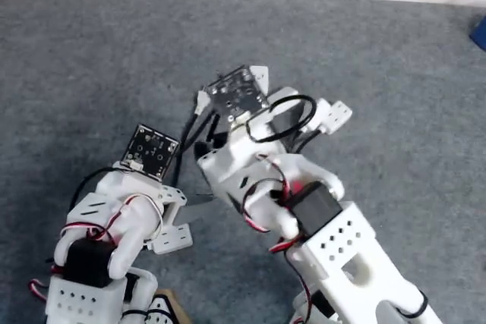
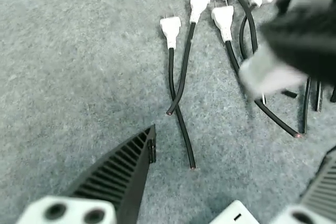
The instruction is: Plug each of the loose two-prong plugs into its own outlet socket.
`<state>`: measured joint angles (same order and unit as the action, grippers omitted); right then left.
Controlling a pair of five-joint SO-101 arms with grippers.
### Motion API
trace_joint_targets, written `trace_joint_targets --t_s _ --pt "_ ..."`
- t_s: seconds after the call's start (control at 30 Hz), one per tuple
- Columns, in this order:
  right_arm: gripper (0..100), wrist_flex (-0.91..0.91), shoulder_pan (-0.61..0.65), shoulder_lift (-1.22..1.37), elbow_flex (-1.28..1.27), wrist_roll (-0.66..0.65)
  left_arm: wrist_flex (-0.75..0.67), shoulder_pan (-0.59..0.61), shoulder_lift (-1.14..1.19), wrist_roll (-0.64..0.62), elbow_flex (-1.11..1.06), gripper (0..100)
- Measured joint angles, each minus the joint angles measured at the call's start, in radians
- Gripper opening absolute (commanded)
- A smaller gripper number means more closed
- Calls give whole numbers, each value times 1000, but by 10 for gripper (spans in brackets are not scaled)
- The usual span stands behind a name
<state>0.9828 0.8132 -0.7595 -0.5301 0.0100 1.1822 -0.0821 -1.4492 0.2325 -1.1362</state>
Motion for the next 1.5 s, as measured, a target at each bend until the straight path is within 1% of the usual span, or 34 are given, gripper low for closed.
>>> trace_joint_targets --t_s 0.17,0.23,0.37,0.6,0.73,1.07,1.3,1.5 --pt "6 14 91 0 -11 6 -18 5 0 0 -2 454" --pt "6 37 120 0 -11 6 -49 41 -3 0 -18 454" --pt "6 91 123 9 3 8 -89 84 0 0 -48 454" --pt "6 253 123 9 114 -20 -94 98 2 0 -52 454" --pt "6 307 123 9 157 -28 -94 103 -5 0 -52 454" --pt "6 382 123 9 176 -63 -94 103 0 0 -51 452" --pt "6 419 121 8 180 -109 -94 158 2 0 -52 452" --pt "6 423 121 8 180 -112 -94 170 2 2 -52 451"
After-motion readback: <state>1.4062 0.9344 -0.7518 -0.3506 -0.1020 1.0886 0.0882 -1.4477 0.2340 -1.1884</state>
